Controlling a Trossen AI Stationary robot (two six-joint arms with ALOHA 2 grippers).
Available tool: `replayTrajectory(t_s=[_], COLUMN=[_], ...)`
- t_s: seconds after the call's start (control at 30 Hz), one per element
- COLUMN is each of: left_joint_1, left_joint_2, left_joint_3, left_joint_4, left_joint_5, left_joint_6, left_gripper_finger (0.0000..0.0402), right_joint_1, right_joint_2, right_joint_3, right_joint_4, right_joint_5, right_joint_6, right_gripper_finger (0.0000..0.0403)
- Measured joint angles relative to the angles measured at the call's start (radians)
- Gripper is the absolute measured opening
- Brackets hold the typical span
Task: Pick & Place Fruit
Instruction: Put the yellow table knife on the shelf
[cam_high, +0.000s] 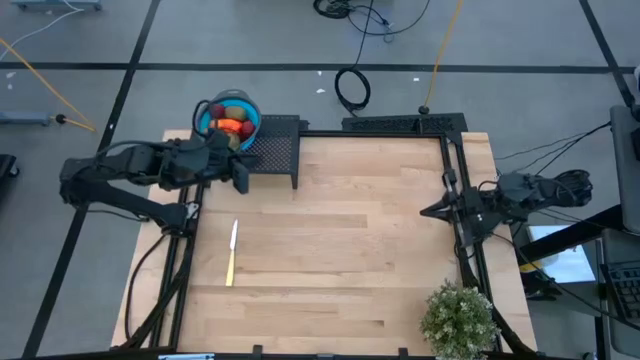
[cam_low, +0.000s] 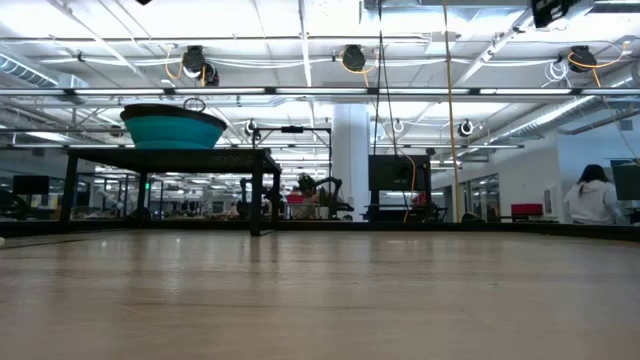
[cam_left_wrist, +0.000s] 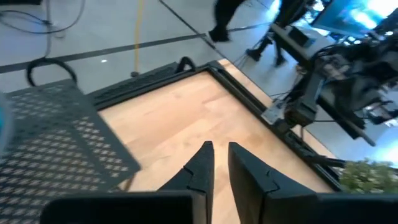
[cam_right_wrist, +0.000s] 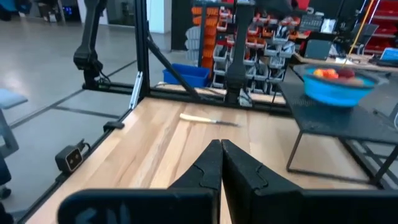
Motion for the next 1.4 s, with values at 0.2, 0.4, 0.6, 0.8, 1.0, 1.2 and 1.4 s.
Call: replayTrajectory(t_s=[0.2, 0.4, 0.6, 0.8, 1.0, 1.2, 1.4], left_joint_1=[-0.048, -0.091, -0.137, -0.187, -0.243, -0.302, -0.356], left_joint_2=[0.043, 0.089, 0.14, 0.195, 0.263, 0.356, 0.446], left_joint_3=[0.0, 0.0, 0.0, 0.0, 0.0, 0.0, 0.0], left_joint_4=[0.062, 0.071, 0.085, 0.063, -0.061, -0.316, -0.535], left_joint_5=[-0.002, -0.041, -0.051, -0.05, 0.023, 0.183, 0.366], left_joint_6=[-0.002, -0.067, -0.149, -0.318, -0.584, -0.895, -1.075], left_gripper_finger=[0.0004, 0.0004, 0.0003, 0.0001, 0.0001, 0.0001, 0.001], right_joint_1=[-0.024, -0.106, -0.155, -0.156, -0.156, -0.156, -0.156], right_joint_2=[-0.079, -0.153, -0.236, -0.322, -0.344, -0.344, -0.344], right_joint_3=[-0.075, -0.09, -0.091, -0.091, -0.09, -0.115, -0.123], right_joint_4=[0.0, -0.051, -0.112, -0.157, -0.195, -0.188, -0.173], right_joint_5=[0.005, 0.005, 0.003, 0.003, 0.001, 0.001, -0.026], right_joint_6=[0.017, 0.023, 0.044, 0.053, 0.066, 0.072, 0.082], right_gripper_finger=[0.0, 0.0, 0.0, 0.0, 0.0, 0.0, 0.0])
